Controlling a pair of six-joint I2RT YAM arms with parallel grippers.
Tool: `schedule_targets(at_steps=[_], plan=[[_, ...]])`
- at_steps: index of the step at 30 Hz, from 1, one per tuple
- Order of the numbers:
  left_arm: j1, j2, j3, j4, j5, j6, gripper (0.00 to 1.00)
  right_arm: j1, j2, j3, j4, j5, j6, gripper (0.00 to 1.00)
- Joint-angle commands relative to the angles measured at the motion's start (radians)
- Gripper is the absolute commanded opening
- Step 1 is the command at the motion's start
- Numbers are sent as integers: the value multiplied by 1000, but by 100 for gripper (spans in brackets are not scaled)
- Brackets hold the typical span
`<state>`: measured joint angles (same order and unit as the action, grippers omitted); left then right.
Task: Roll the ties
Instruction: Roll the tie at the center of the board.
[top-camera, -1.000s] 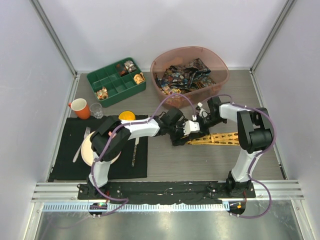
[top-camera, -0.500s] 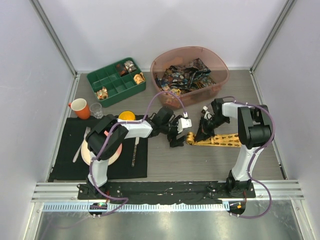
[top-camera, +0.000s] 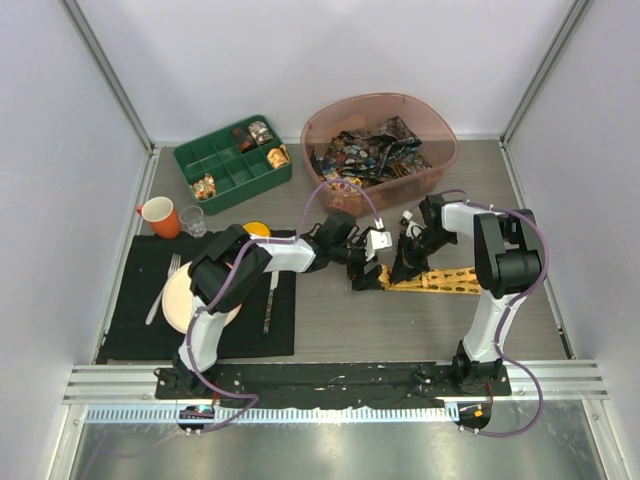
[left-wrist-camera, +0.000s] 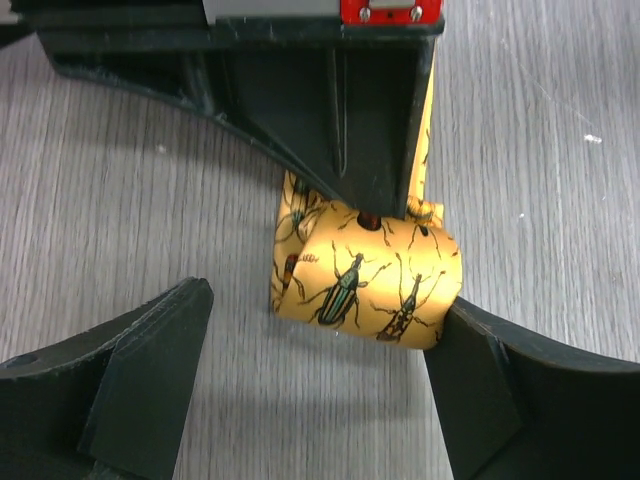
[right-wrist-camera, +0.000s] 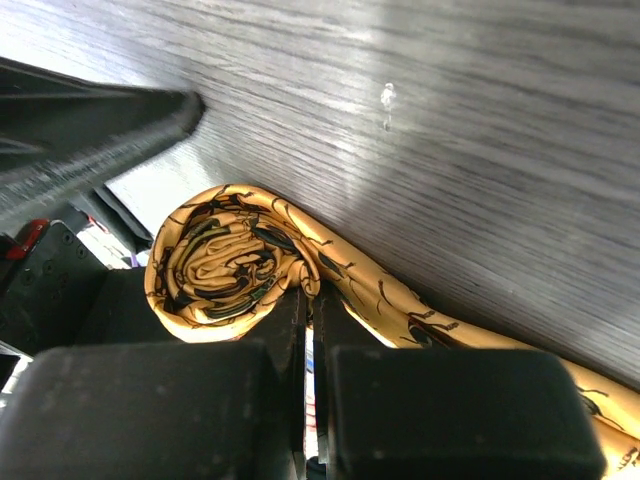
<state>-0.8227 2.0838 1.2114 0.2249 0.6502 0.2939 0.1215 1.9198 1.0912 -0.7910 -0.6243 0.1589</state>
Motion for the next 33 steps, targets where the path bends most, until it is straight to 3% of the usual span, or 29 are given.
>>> schedule_targets(at_steps=[1,8,16,24,33], plan=[[-7,44,22,141,63,-59,84,13,71,-2,136,281,-88,1],[-18,68,-25,284,163,-137,79,18,91,24,125,287,-96,1],[-44,102,-92,458,109,-219,67,20,93,29,119,290,-105,1],[-64,153,-111,548,80,-253,61,21,96,33,116,301,-108,1],[-67,156,-145,545,62,-216,68,24,100,38,111,304,-101,1]])
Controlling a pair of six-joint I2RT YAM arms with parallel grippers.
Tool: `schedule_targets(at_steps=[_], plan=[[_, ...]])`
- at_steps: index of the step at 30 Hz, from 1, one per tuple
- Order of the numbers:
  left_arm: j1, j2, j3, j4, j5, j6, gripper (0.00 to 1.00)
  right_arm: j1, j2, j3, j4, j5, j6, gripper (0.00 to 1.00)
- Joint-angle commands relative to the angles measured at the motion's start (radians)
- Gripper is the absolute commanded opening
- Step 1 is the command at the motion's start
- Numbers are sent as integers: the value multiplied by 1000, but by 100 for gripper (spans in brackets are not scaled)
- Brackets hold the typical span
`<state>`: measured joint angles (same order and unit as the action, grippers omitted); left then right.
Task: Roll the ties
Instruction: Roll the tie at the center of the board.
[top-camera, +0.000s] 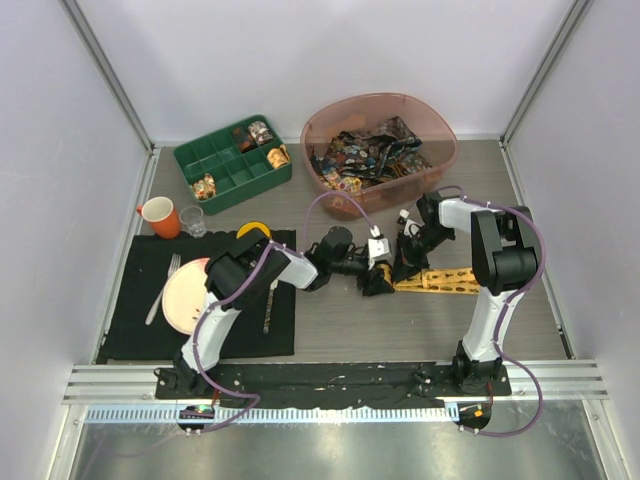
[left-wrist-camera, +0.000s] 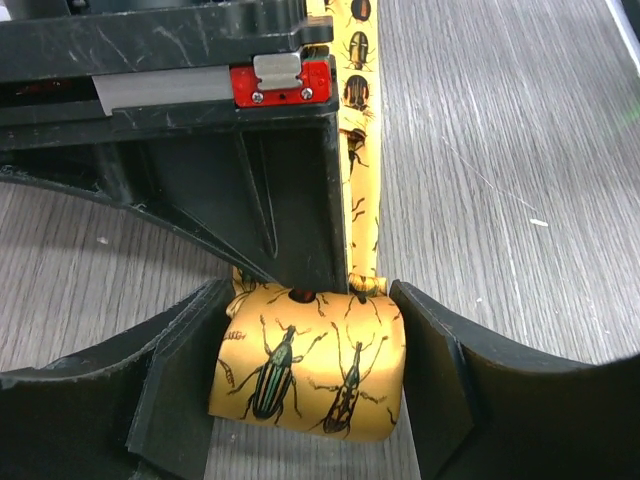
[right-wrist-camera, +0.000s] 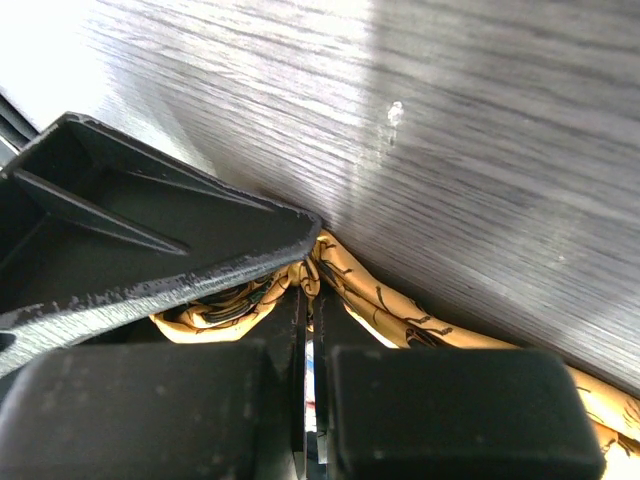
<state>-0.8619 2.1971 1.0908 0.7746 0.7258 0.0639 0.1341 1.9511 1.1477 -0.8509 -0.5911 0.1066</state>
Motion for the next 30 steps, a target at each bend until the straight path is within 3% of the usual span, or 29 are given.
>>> schedule_targets(at_steps=[1,6,9,12,15,19,25,30], plan=[[-28,47,-25,2,-16,16,68,12,69,-19,170,270,-50,1],[-28,39,-29,-53,-32,54,44,10,71,-13,164,267,-56,1],[-23,7,-67,-83,-39,79,43,12,69,-9,162,266,-59,1],[-16,-11,-111,-75,-43,88,57,12,75,-6,161,269,-59,1],[-5,-5,-131,-49,-48,79,59,10,74,-8,159,272,-61,1],[0,7,-117,-54,-49,85,46,12,78,-9,159,269,-64,1],[-3,-2,-92,-44,-45,33,50,15,83,1,158,266,-64,1],[-3,-5,-37,-190,-77,91,31,15,81,15,150,255,-65,1]])
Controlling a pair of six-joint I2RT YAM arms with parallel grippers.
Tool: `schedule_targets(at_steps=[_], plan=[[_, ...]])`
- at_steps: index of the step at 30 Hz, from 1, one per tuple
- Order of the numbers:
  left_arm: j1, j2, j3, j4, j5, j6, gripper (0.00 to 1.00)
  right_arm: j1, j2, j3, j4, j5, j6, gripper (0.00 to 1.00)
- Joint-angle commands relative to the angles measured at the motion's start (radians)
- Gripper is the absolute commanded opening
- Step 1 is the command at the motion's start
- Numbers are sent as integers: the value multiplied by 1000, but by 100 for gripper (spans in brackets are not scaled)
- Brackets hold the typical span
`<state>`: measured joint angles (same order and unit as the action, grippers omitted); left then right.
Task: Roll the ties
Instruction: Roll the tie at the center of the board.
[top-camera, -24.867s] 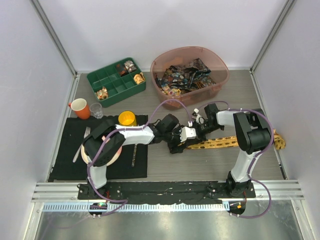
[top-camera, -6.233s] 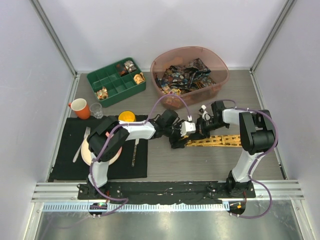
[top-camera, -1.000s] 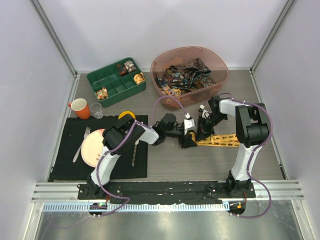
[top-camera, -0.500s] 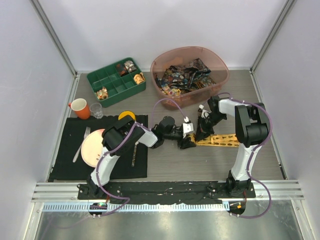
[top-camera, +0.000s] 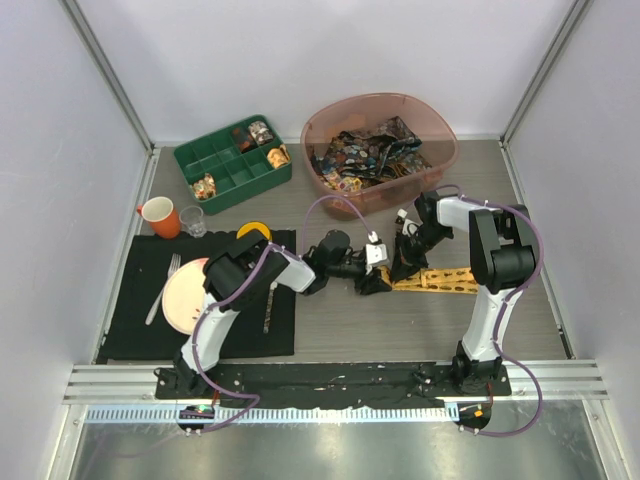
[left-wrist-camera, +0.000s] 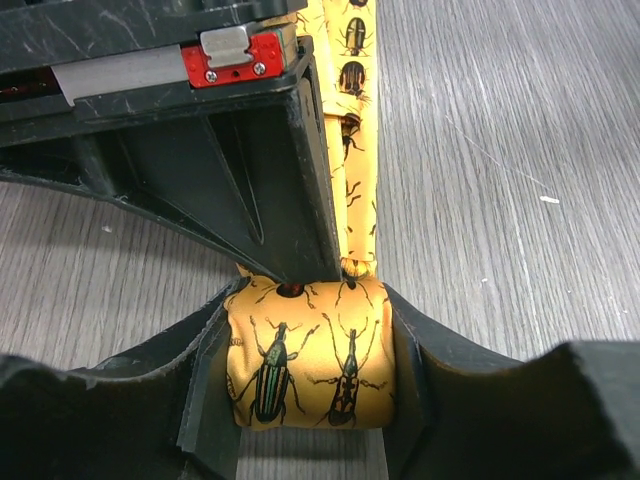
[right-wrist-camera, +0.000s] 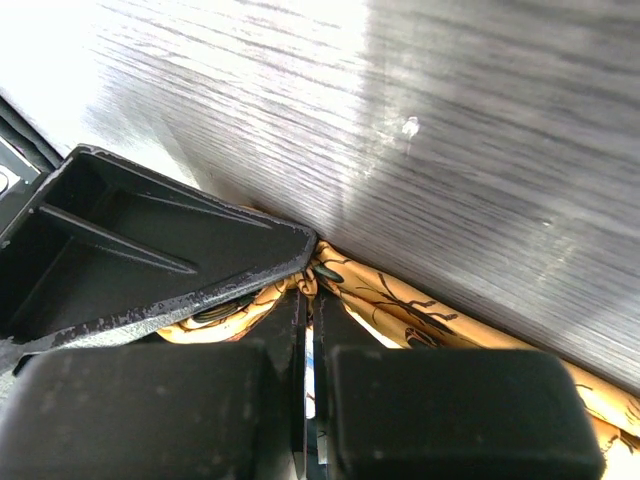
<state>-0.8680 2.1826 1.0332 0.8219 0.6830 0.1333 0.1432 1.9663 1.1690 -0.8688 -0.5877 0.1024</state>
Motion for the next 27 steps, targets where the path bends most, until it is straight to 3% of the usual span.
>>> schedule_targets(at_steps=[1,5,9,12,15,21,27], plan=[[1,-4,27,-280,-48,35,29,6,63,-5,168,244,-59,1],[-6,-38,89,-574,-131,121,17,7,54,3,172,223,-52,3],[-14,-58,142,-771,-210,189,12,10,51,-9,194,203,-38,4],[-14,-60,195,-941,-255,226,8,7,40,4,186,174,-39,14],[-14,-61,221,-1016,-280,259,4,-8,3,35,149,126,-62,26],[-14,-41,254,-1132,-303,298,2,-99,-56,75,34,-39,-122,31],[-16,-21,292,-1178,-303,316,2,-131,-89,44,36,-260,-124,38]])
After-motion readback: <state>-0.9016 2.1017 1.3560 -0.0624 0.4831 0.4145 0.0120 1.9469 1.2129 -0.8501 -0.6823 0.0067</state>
